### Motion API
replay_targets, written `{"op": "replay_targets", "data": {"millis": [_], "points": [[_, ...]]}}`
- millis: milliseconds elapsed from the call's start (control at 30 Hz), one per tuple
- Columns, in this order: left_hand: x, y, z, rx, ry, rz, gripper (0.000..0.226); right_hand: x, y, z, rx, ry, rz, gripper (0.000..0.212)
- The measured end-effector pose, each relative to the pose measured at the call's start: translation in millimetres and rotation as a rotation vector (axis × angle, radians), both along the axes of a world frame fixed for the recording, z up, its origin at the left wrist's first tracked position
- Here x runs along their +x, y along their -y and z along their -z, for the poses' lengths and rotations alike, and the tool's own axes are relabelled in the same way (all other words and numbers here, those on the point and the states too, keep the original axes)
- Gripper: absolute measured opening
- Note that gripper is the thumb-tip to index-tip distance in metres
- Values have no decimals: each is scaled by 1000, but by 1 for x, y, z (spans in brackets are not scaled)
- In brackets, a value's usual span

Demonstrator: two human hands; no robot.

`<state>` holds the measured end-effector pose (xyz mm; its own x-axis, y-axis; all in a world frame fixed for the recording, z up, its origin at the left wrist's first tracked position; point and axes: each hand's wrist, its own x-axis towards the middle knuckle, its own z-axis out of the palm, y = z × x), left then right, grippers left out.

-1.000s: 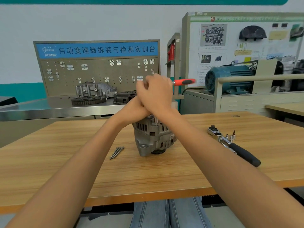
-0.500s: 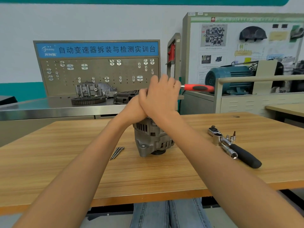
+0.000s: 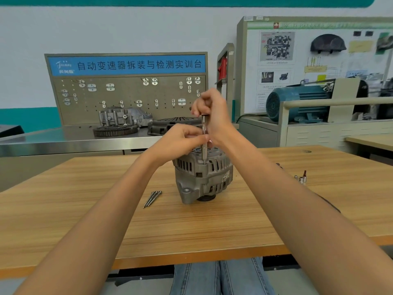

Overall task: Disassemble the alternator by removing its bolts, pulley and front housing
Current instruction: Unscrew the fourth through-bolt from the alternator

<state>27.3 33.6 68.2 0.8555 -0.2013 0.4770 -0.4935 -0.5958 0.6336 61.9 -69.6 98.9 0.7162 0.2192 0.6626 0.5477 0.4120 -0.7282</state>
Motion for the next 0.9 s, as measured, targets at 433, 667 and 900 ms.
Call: {"op": "replay_targets", "data": {"millis": [433,667,900], "points": [[3,3,2,19,211,-93,36,-17,-16,14,-773,543,1197,28],[-2,0,0,-11,-58,7,35,-8,-5,-6,-64,-20,-114,57],[-2,1,-2,14,89,-88,20,-16,-25,14,-456,414,843,30]]}}
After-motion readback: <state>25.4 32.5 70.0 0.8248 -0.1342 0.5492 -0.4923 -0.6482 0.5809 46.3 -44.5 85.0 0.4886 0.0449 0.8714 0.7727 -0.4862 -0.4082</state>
